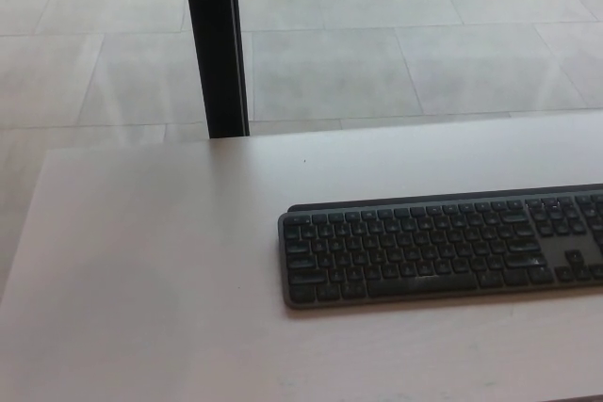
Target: The robot uses its right fingers to click on the space key of the black keyboard placed on the center of the white desk.
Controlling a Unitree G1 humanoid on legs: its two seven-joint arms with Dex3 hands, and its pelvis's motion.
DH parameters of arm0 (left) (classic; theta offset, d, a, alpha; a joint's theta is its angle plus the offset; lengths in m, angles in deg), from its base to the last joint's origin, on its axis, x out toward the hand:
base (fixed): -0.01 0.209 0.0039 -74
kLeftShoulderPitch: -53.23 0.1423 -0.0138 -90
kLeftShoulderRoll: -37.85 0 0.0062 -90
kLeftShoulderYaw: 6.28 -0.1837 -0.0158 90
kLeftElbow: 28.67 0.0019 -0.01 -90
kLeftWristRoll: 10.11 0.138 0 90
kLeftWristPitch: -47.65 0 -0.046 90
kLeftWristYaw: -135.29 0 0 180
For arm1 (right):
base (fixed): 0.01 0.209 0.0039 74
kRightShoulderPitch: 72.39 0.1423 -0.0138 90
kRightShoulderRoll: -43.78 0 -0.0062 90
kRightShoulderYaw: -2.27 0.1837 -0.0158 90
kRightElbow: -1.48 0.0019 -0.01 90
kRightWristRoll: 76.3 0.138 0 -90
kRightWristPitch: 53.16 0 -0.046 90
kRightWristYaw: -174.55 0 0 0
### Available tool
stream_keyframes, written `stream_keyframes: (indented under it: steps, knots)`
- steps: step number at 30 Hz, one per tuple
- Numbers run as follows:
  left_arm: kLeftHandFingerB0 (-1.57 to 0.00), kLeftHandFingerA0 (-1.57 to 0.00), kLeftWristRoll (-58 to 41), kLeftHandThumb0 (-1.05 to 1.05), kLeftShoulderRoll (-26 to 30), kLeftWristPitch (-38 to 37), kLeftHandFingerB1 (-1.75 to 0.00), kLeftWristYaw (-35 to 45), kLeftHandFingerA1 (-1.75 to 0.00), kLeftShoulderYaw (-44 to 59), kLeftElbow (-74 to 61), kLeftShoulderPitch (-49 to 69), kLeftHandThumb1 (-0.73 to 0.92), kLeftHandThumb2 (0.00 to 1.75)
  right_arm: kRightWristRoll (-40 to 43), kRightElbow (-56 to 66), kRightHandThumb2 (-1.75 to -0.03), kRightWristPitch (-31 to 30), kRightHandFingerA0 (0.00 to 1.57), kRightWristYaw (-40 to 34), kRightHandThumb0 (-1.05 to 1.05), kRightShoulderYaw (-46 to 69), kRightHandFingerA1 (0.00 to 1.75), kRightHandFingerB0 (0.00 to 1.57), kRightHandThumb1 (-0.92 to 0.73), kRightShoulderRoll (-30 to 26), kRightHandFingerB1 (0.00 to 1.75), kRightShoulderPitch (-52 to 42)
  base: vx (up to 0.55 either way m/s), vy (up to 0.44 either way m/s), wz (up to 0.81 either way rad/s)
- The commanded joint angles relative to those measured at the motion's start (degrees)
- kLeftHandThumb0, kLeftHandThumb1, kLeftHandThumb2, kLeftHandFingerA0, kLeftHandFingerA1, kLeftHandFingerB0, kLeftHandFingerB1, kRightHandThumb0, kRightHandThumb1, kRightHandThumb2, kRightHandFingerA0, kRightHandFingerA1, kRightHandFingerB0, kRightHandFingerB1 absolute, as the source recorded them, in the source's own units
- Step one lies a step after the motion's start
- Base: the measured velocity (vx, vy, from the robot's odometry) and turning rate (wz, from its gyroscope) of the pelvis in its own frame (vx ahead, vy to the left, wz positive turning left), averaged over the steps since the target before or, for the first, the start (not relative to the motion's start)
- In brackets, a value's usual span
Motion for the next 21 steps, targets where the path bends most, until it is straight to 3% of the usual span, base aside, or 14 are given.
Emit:
stream_keyframes:
  steps: [1, 2, 3, 4, 6, 8, 10, 14, 15, 16, 21]
  knots:
    - [-0.61, -0.73, -0.78, -0.53, 0.88, -1.15, -0.57, 0.33, -0.71, 0.27, 0.05, 1.48, 0.66, 0.60, 22.97, -17.35, -0.62, -4.75, 0.67, -23.14, -0.44, 20.99, 0.58, 0.57, -0.74, 4.58, 0.79, -0.89, 0.00, 0.000, 0.00]
    - [-0.62, -0.74, -0.74, -0.54, 0.90, -1.11, -0.57, 0.15, -0.73, 0.24, 0.03, 1.28, 0.65, 0.59, 22.87, -18.10, -0.62, -4.69, 0.66, -22.70, -0.44, 21.10, 0.58, 0.60, -0.75, 4.52, 0.81, -1.12, 0.00, 0.000, 0.00]
    - [-0.59, -0.72, -0.86, -0.53, 0.92, -1.01, -0.56, 0.17, -0.72, 0.31, 0.04, 1.01, 0.66, 0.60, 22.94, -18.90, -0.62, -5.11, 0.62, -22.01, -0.44, 21.48, 0.55, 0.64, -0.79, 4.42, 0.98, -1.36, 0.00, 0.000, 0.00]
    - [-0.59, -0.72, -1.03, -0.53, 0.97, -0.95, -0.56, 0.51, -0.72, 0.44, 0.10, 0.95, 0.66, 0.60, 23.32, -19.21, -0.62, -5.66, 0.62, -21.29, -0.44, 21.99, 0.55, 0.64, -0.79, 4.38, 0.98, -1.48, 0.00, 0.000, 0.00]
    - [-0.61, -0.70, -1.58, -0.52, 0.98, -0.90, -0.57, 0.46, -0.72, 0.97, 0.11, 0.56, 0.65, 0.60, 24.09, -20.16, -0.62, -6.64, 0.63, -21.02, -0.44, 23.18, 0.56, 0.64, -0.79, 3.97, 0.92, -1.51, 0.00, 0.000, 0.00]
    - [-0.60, -0.70, -1.00, -0.53, 1.16, -0.70, -0.57, 0.32, -0.72, 0.41, 0.11, 0.52, 0.66, 0.60, 26.72, -21.94, -0.63, -9.36, 0.59, -18.83, -0.43, 25.89, 0.52, 0.51, -0.80, 2.60, 0.66, -2.07, 0.00, 0.000, 0.00]
    - [-0.58, -0.72, -0.28, -0.54, 1.07, -1.34, -0.55, 0.06, -0.72, -0.20, 0.14, 0.77, 0.66, 0.60, 26.73, -22.37, -0.63, -9.75, 0.59, -17.21, -0.43, 26.16, 0.52, 0.41, -0.79, 2.37, 0.52, -2.68, 0.00, 0.000, 0.00]
    - [-0.54, -0.69, -0.19, -0.54, 0.84, -2.10, -0.55, 0.96, -0.72, -0.37, 0.22, 0.94, 0.68, 0.60, 25.30, -23.31, -0.62, -9.11, 0.57, -15.58, -0.41, 24.82, 0.50, 0.41, -0.79, 2.46, 0.51, -2.79, 0.00, 0.000, 0.00]
    - [-0.54, -0.68, -0.17, -0.54, 0.87, -1.96, -0.54, 1.01, -0.71, -0.44, 0.06, 1.11, 0.68, 0.61, 24.45, -24.18, -0.62, -8.87, 0.61, -16.07, -0.43, 23.92, 0.52, 0.58, -0.76, 2.55, 0.62, -2.42, 0.00, 0.000, 0.00]
    - [-0.54, -0.67, -0.37, -0.54, 0.84, -1.88, -0.55, 1.01, -0.73, -0.29, 0.01, 1.07, 0.68, 0.61, 24.43, -24.26, -0.61, -8.79, 0.66, -16.58, -0.43, 23.79, 0.55, 0.62, -0.72, 2.68, 0.66, -2.18, 0.00, 0.000, 0.00]
    - [-0.52, -0.67, -0.07, -0.54, 1.25, -1.13, -0.54, 0.78, -0.70, -0.60, 0.15, 0.79, 0.68, 0.61, 23.13, -23.20, -0.59, -9.02, 0.67, -17.57, -0.49, 19.76, 0.48, 0.56, -0.63, 4.71, 0.48, -1.97, 0.00, 0.000, 0.00]
